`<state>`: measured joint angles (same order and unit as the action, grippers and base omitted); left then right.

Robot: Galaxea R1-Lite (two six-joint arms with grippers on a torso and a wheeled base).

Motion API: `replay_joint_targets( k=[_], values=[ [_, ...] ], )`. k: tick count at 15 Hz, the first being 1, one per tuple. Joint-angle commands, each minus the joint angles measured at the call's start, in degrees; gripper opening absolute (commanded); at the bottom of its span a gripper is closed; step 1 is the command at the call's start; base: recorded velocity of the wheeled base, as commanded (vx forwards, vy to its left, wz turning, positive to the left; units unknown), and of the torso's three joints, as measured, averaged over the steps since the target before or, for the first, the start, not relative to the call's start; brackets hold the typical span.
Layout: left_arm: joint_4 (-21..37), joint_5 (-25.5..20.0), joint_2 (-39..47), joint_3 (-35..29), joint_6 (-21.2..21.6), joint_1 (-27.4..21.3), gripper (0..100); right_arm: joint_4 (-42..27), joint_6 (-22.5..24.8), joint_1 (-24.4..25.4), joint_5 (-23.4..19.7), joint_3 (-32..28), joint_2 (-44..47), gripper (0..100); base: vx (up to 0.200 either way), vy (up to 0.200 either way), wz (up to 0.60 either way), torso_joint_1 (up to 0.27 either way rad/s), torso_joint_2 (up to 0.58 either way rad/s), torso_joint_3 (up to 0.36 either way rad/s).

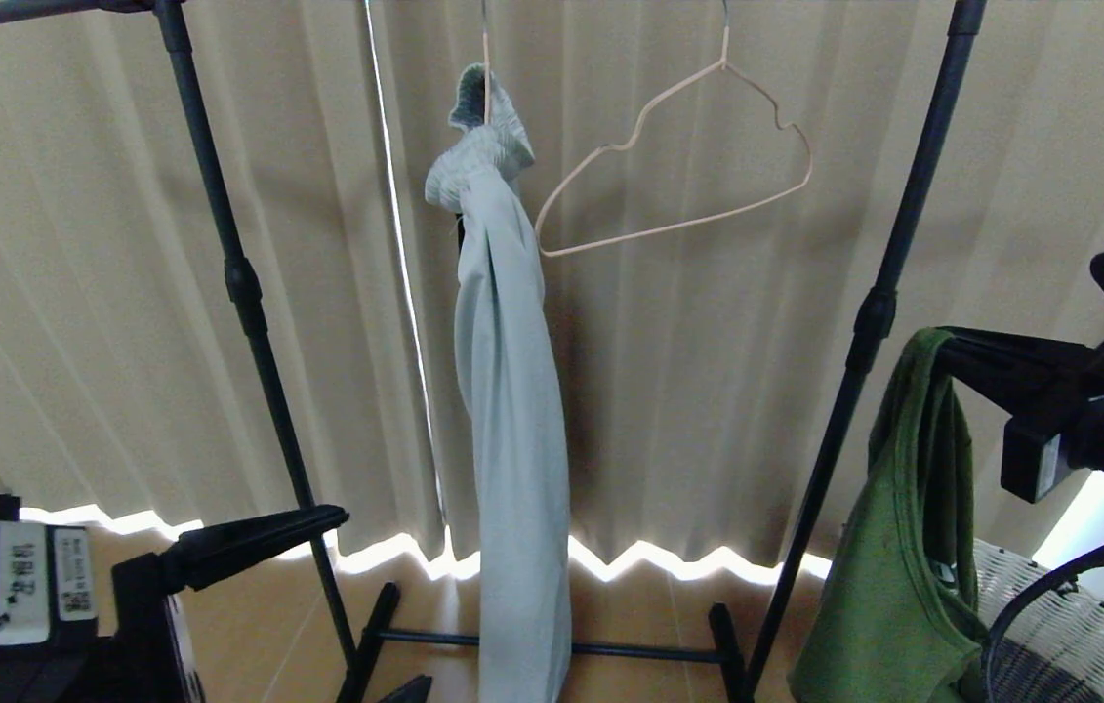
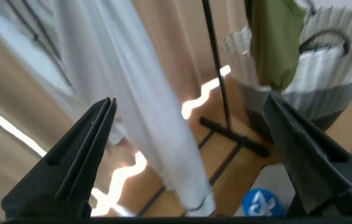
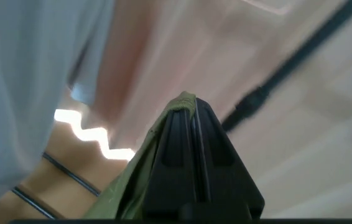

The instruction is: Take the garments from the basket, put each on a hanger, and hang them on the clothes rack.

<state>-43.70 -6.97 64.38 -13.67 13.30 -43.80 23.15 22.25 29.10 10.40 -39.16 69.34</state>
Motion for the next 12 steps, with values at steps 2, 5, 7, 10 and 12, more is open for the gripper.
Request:
replay_joint_targets(
  k=[2,5,7,10,12],
  values=[
    [-0.07,0.38,10.77,-6.99,-9.61,-11.13,100,0.05,-5.55,4.04,-0.12,-1.98,2.47,0,0.0,0.0,0.0,0.0,0.0,0.0],
    [-0.15,0.82,19.03,-14.64,-15.41,-13.94,100,0.05,-10.29,8.08,-0.2,-1.89,2.47,0,0.0,0.0,0.0,0.0,0.0,0.0],
    [-0.33,3.55,24.83,-20.44,-18.66,-13.86,100,0.05,-11.96,9.84,-0.29,-1.89,2.82,0,0.0,0.0,0.0,0.0,0.0,0.0],
    [-1.74,7.41,34.23,-28.7,-23.23,-14.03,100,0.05,-12.05,10.01,-1.26,-1.8,3.17,0,0.0,0.0,0.0,0.0,0.0,0.0],
    [-3.49,7.32,37.22,-30.81,-23.5,-14.38,100,0.05,-12.05,10.01,-1.35,-1.63,3.08,0,0.0,0.0,0.0,0.0,0.0,0.0]
  ],
)
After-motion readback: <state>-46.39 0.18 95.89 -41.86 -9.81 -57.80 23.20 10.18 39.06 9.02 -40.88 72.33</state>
